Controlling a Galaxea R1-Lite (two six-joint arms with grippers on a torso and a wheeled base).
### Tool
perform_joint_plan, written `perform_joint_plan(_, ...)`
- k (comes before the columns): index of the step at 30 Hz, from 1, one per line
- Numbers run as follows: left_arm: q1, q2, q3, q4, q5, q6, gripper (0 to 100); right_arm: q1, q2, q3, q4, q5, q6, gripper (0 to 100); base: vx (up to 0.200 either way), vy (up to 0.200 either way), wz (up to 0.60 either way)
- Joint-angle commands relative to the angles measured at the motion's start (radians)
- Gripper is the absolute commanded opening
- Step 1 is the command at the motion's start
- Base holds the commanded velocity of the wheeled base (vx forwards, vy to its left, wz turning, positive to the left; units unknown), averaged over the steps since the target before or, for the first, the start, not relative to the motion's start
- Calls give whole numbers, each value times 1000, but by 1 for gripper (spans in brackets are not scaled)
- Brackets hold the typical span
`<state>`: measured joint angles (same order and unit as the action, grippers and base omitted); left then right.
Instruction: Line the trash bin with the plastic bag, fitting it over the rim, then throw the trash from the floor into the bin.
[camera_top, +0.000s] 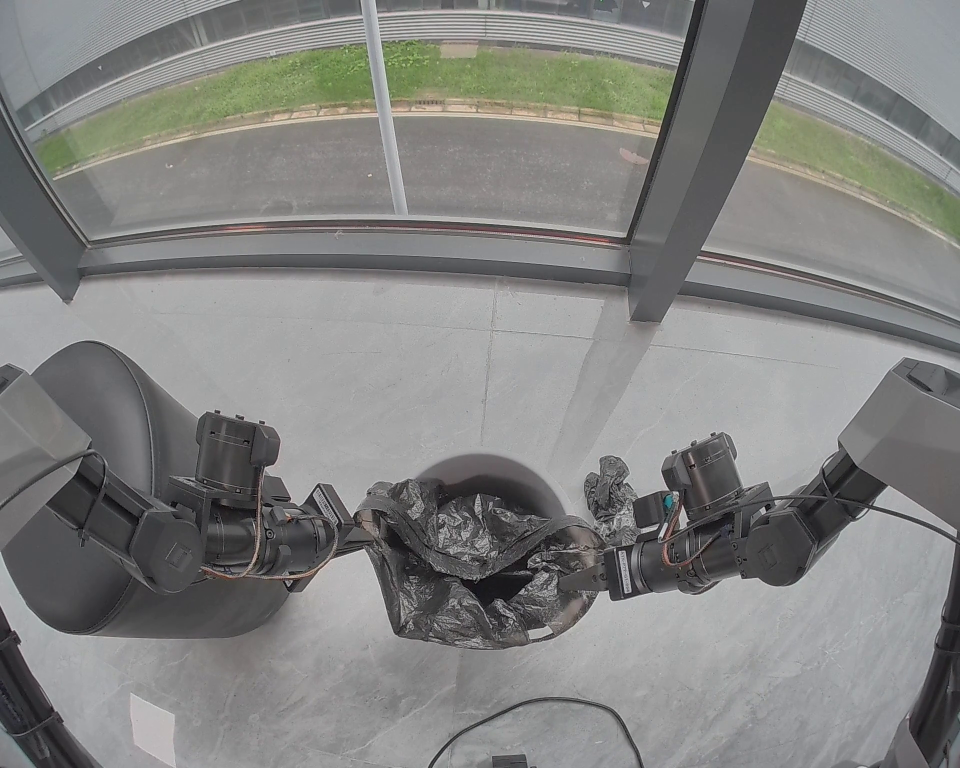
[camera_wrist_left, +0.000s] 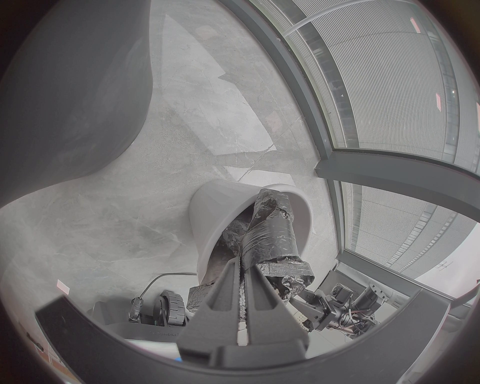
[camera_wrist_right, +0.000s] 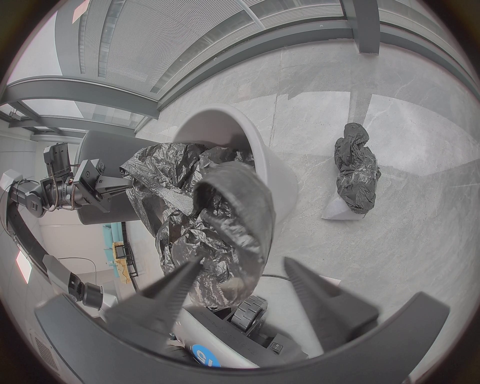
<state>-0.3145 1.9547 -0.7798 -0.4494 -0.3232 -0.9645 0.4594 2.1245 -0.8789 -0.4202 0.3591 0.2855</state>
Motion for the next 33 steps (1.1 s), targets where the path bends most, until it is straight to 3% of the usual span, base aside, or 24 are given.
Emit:
perform_joint_plan(1,0,0,-1,-2,1,1,0,-1,-1,5,0,0,1,100,0,0,0)
perform_joint_plan(5,8,0,1,-2,0,0,0,-4,-23,8,0,-5,3,100,0,0,0)
perform_joint_plan(9,14,-3,1,-5,0,1,0,-4,-92,-6,-37,-57,0,100,0,0,0)
perform_joint_plan(16,14,-60,-1,-8,-10,1,0,81,-136,-143,-58,-92,-23,100,0,0,0)
perform_joint_plan(20,12,-86,-6,-8,-11,1,0,145,-89,-210,-60,-138,-26,100,0,0,0)
perform_joint_plan(26,14,-111,-15,-9,-13,0,0,240,111,-344,-69,-312,-69,100,0,0,0)
perform_joint_plan(33,11,-122,-24,-9,-16,0,0,283,189,-388,-72,-338,-82,100,0,0,0)
